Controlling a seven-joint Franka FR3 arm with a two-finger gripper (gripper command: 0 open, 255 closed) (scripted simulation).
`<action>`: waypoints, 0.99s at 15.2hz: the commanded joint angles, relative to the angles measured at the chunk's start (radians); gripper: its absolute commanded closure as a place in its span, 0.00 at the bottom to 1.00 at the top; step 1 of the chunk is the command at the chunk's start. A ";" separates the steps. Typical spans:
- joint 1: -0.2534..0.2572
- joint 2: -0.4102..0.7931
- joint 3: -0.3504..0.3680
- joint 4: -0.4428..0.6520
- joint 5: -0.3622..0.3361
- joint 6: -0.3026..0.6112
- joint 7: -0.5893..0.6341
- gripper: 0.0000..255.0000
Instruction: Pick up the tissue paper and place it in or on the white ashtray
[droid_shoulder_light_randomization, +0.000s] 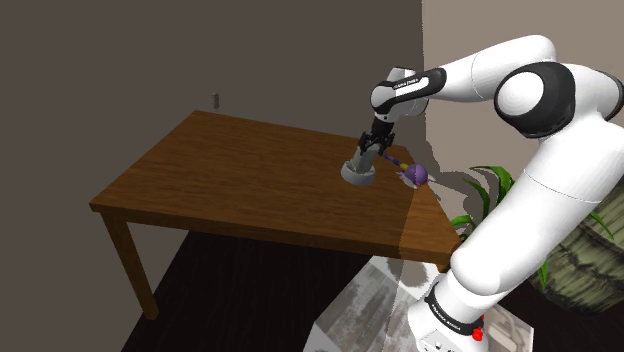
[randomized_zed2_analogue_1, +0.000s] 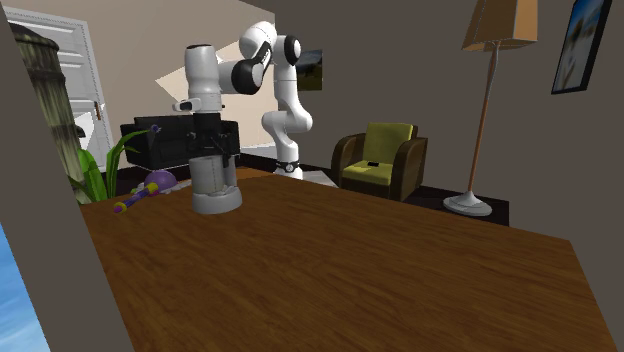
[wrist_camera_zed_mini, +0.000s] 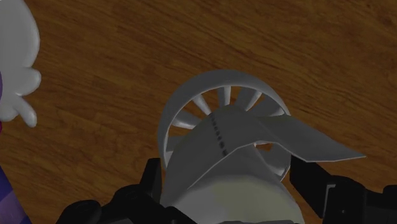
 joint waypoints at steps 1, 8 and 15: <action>0.000 0.000 0.000 0.000 0.000 0.000 0.000 0.00; 0.001 -0.049 0.000 0.073 -0.013 -0.121 0.009 0.00; 0.001 -0.049 0.000 0.073 -0.013 -0.121 0.009 0.00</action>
